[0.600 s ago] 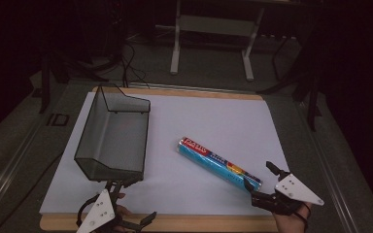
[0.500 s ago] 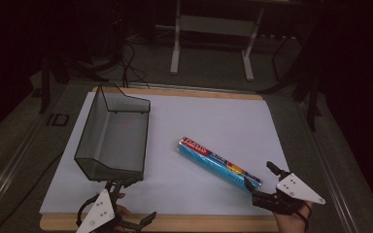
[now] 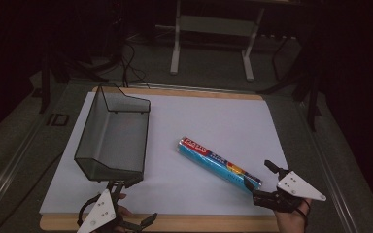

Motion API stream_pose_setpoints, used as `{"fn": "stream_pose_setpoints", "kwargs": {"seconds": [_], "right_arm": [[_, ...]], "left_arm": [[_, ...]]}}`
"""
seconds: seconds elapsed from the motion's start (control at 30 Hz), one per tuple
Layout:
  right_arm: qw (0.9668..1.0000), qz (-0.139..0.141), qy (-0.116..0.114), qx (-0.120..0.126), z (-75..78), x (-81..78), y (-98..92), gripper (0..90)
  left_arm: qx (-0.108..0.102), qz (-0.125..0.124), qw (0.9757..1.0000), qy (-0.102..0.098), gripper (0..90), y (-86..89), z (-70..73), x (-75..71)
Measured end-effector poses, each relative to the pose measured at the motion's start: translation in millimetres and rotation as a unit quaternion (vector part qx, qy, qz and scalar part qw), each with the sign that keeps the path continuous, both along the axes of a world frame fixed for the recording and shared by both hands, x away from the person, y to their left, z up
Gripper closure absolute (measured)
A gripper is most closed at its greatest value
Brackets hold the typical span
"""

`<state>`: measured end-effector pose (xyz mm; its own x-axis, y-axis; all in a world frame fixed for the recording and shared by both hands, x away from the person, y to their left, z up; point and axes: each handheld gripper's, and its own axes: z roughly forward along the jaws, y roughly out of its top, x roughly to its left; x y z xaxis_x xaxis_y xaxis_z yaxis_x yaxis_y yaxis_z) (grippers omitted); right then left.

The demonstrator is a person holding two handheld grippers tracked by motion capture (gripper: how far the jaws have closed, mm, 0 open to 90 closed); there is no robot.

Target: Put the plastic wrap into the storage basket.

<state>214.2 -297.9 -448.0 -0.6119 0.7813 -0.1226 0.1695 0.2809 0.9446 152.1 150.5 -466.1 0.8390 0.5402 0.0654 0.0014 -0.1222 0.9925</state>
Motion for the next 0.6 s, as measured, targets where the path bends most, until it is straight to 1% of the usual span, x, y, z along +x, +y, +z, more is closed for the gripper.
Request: {"fn": "stream_pose_setpoints", "kwargs": {"seconds": [0.07,0.13,0.17,0.23,0.3,0.37,0.43,0.47,0.53,0.6], "right_arm": [[0.9999,0.015,0.005,0.0,-0.5,2.2,-0.2,12.6],[0.9987,0.047,0.018,-0.006,-1.2,6.4,-0.4,14.1],[0.998,0.058,0.025,-0.006,-1.9,7.9,-0.3,14.2],[0.9979,0.056,0.028,-0.017,-2.8,9.8,1.5,14.3],[0.9963,0.064,0.053,-0.021,-2.3,11.7,3.6,14.3],[0.9944,0.072,0.072,-0.028,-1.5,14.0,5.3,14.2],[0.9933,0.081,0.078,-0.026,-1.2,16.2,5.9,13.8],[0.9919,0.087,0.088,-0.028,-1.2,18.2,6.5,13.3],[0.9904,0.091,0.096,-0.038,-2.2,22.6,8.4,12.8],[0.9882,0.096,0.11,-0.045,-3.9,28.6,10.9,10.7]], "left_arm": [[0.0,-0.001,1.0,-0.002,2.1,-0.3,0.2,-0.4],[0.0,0.0,1.0,-0.003,2.1,-0.2,0.3,-0.6],[0.0,0.001,1.0,-0.003,2.1,0.0,0.3,-0.7],[-0.001,0.001,1.0,-0.001,2.1,0.4,0.2,-0.3],[-0.001,0.0,1.0,-0.001,2.1,0.5,0.2,-0.1],[-0.002,0.0,1.0,-0.001,2.1,0.5,0.2,0.1],[-0.002,0.0,1.0,-0.001,2.1,0.3,0.0,0.2],[-0.001,0.0,1.0,-0.002,2.1,0.4,0.0,0.1],[-0.002,-0.001,1.0,-0.002,2.1,0.5,0.2,-0.1],[-0.002,-0.004,1.0,0.0,2.1,0.6,0.1,0.1]]}}
